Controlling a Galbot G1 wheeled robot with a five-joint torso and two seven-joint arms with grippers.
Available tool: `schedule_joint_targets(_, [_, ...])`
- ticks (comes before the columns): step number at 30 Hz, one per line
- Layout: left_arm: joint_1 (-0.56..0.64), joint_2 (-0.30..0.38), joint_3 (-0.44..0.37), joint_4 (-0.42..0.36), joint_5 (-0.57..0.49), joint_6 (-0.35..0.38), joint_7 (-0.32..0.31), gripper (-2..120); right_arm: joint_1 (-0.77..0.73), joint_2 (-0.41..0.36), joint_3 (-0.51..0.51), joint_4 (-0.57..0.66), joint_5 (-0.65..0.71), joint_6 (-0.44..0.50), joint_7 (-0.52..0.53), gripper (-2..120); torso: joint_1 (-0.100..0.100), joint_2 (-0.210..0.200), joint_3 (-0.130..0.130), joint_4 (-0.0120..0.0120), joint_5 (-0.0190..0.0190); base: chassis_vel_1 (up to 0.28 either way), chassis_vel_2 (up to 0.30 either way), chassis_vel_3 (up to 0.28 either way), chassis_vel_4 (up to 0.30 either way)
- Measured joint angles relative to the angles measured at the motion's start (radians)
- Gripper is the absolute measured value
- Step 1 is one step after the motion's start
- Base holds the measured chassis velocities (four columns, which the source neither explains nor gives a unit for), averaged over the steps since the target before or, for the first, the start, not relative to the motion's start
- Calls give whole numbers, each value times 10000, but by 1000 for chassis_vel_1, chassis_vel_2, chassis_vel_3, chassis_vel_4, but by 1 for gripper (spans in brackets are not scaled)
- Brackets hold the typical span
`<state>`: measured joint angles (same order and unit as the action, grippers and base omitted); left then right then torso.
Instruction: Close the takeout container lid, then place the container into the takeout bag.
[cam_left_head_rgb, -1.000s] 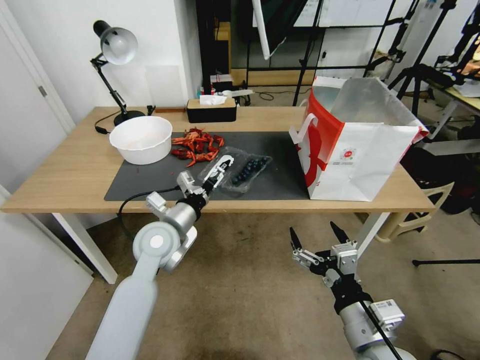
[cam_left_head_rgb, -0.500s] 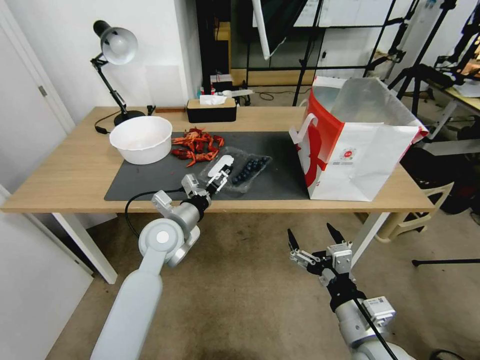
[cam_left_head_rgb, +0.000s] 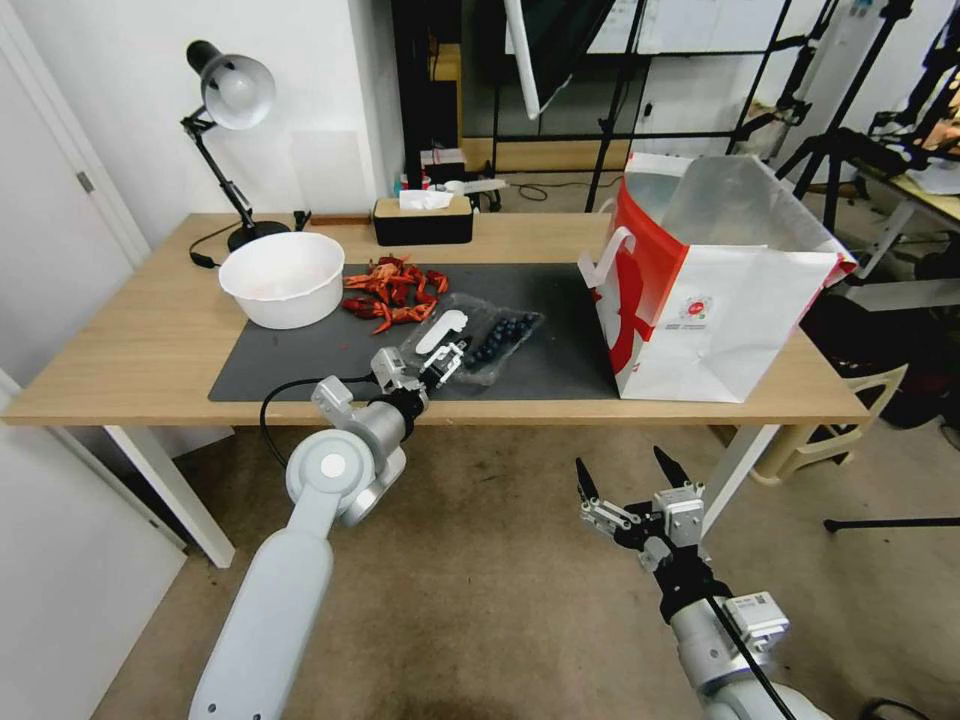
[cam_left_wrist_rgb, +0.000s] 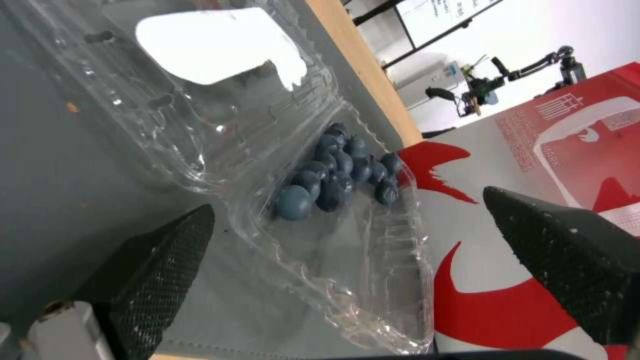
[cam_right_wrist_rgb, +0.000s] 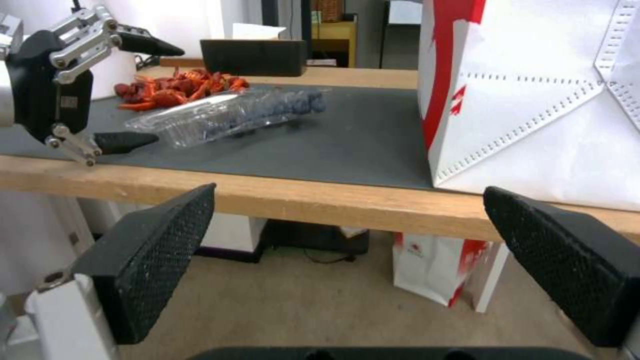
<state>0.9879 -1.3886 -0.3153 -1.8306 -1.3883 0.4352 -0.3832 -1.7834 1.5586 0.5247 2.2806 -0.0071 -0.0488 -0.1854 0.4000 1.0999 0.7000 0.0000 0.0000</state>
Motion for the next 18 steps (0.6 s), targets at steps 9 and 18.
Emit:
schedule_joint_targets(9, [-316,-167,129,305,-283,-73,-45,100,-55,27,83,-3,-15,24,-7,100,0,1,0,0,0,0,0,0,0])
schedule_joint_targets(18, [-393,-328,191,337,-681,-211,-5,100,-75,21,132,-17,-14,44,-3,100,0,1,0,0,0,0,0,0,0])
